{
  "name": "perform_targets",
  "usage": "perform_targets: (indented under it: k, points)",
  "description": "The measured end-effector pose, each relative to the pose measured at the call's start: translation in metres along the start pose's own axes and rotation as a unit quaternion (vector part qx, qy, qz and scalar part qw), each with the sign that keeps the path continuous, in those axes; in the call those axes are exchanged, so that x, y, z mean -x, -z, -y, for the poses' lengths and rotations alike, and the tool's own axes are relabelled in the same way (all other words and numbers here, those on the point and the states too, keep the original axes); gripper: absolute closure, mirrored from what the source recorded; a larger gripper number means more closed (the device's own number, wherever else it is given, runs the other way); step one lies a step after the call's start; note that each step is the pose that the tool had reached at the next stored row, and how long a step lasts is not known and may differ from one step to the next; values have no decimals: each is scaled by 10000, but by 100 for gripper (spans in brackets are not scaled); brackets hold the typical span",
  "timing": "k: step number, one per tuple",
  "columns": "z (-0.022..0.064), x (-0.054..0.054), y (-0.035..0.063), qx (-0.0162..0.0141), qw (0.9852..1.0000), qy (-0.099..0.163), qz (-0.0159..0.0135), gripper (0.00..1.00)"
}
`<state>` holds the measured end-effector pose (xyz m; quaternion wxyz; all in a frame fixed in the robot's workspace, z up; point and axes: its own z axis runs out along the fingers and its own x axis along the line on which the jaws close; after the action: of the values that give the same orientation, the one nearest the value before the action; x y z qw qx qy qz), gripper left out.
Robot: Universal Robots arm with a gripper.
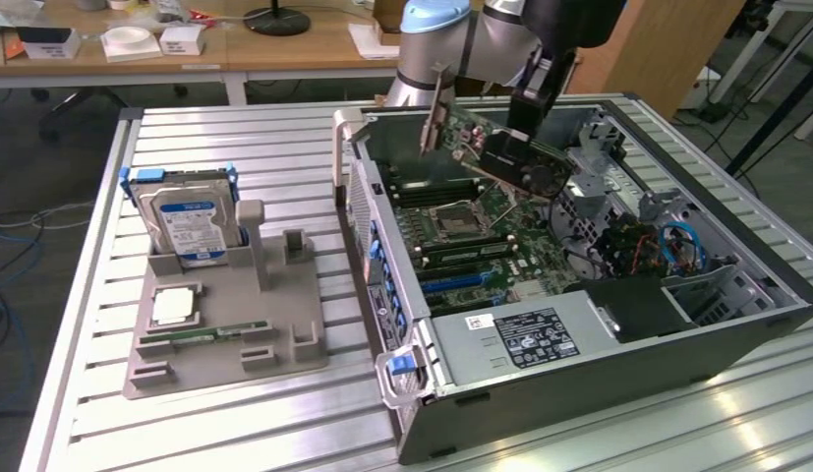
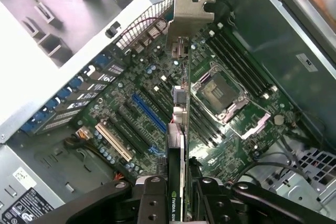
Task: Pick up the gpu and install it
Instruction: 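Insert the gpu into the slot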
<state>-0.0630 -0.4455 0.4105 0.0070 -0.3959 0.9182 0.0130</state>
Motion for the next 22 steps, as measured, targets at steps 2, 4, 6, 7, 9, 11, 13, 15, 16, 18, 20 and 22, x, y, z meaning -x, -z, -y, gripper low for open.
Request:
perform_targets:
  k: [2, 4, 6, 7, 9, 11, 13, 15, 16, 18, 20, 22]
  points:
    - [2, 1, -1, 3, 9999, 107, -2, 74]
    - [4, 3, -3, 5, 9998, 215, -4, 74]
    - [5, 5, -4, 7, 9995, 322, -6, 74]
    - [6, 6, -5, 9, 9993, 373, -7, 74]
    - [8, 7, -6, 11, 9989, 476, -9, 74]
    - [11, 10, -8, 14, 9983, 588, -11, 74]
    - [14, 13, -9, 16, 9975, 706, -13, 74]
    - [16, 15, -11, 19, 9966, 818, -15, 74]
    - [18, 16, -12, 20, 9962, 875, -16, 74]
    - [22, 20, -14, 23, 9951, 987, -18, 74]
    - [25, 23, -15, 25, 9939, 1099, -20, 74]
    - [27, 25, -17, 28, 9927, 1204, -22, 74]
